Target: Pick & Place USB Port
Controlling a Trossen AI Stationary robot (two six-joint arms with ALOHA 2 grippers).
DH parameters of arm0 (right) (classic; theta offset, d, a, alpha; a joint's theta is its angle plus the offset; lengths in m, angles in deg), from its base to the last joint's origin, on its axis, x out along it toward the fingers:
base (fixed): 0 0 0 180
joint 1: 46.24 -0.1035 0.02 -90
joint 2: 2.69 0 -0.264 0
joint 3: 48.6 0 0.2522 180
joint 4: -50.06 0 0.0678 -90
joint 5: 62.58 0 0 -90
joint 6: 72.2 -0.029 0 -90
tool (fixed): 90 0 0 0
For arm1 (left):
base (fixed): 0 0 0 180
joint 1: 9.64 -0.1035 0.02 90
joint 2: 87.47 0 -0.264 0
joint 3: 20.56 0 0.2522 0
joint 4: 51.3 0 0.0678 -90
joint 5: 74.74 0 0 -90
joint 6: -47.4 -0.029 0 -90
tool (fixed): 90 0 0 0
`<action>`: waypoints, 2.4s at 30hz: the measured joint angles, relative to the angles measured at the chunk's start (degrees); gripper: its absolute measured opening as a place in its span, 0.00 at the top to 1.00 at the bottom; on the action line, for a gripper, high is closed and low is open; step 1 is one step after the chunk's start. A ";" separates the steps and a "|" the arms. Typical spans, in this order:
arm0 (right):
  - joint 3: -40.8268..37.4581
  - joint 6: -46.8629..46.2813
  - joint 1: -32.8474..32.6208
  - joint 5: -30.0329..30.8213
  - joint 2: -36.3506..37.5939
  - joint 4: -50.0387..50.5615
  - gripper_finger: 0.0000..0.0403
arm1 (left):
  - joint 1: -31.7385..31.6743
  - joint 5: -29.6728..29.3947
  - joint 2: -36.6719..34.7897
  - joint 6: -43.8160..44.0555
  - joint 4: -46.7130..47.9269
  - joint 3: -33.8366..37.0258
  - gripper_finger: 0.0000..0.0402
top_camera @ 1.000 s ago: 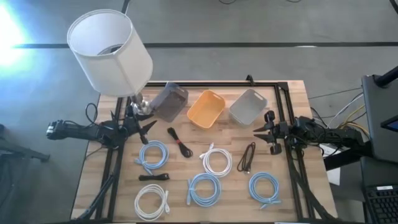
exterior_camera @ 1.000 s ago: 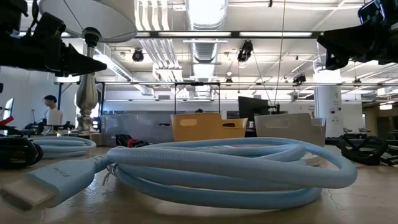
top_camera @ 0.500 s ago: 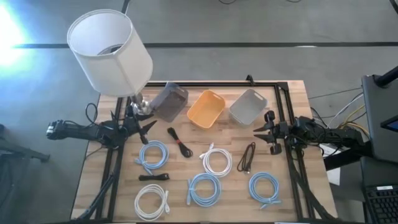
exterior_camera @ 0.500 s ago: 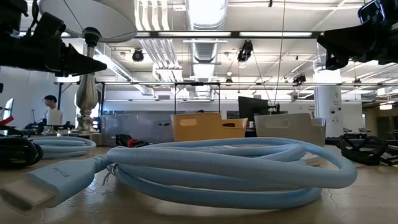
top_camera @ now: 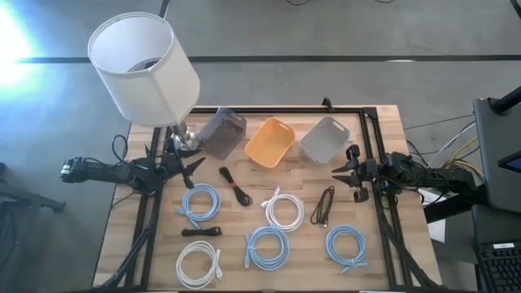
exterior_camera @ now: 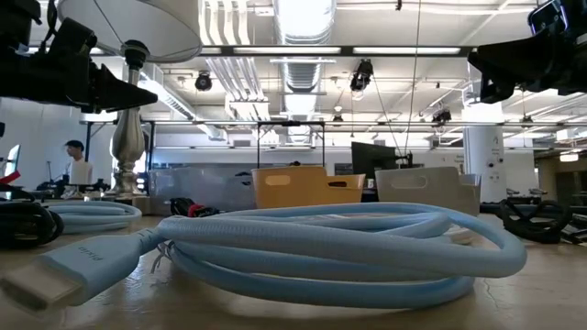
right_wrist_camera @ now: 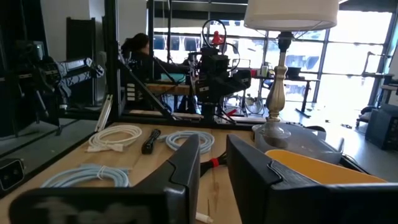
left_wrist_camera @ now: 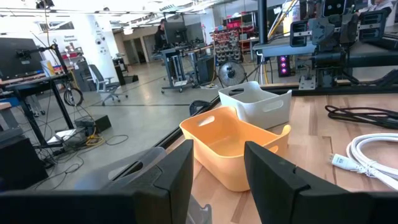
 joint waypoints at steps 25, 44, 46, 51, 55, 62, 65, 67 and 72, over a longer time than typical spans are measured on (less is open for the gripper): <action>-0.01 -0.05 0.00 0.01 0.01 0.01 0.81 | -0.02 0.00 0.00 0.02 0.00 0.00 0.63; 0.00 -0.02 0.00 0.02 0.00 0.00 0.83 | 0.00 0.00 -0.02 0.02 0.00 0.00 0.63; 0.00 -0.07 0.00 0.00 0.00 0.00 0.83 | 0.00 0.00 -0.01 0.01 0.00 0.00 0.63; 0.01 -0.08 -0.01 0.02 0.00 0.00 0.81 | -0.01 -0.01 -0.02 0.02 0.00 0.00 0.63; 0.00 -0.09 -0.01 0.01 0.00 0.02 0.79 | -0.01 0.00 0.00 0.00 -0.01 0.00 0.63; 0.00 -0.02 -0.01 0.01 0.00 0.01 0.80 | -0.01 -0.01 -0.01 0.02 -0.01 0.00 0.63; 0.00 -0.08 -0.01 0.01 0.00 0.01 0.82 | 0.00 -0.02 -0.02 0.00 0.00 0.00 0.63; 0.01 -0.02 0.01 0.01 0.00 0.01 0.83 | -0.02 -0.02 0.00 0.00 -0.02 0.00 0.63; 0.00 -0.02 0.00 0.00 0.00 0.01 0.83 | 0.00 -0.02 -0.02 0.00 0.00 0.00 0.63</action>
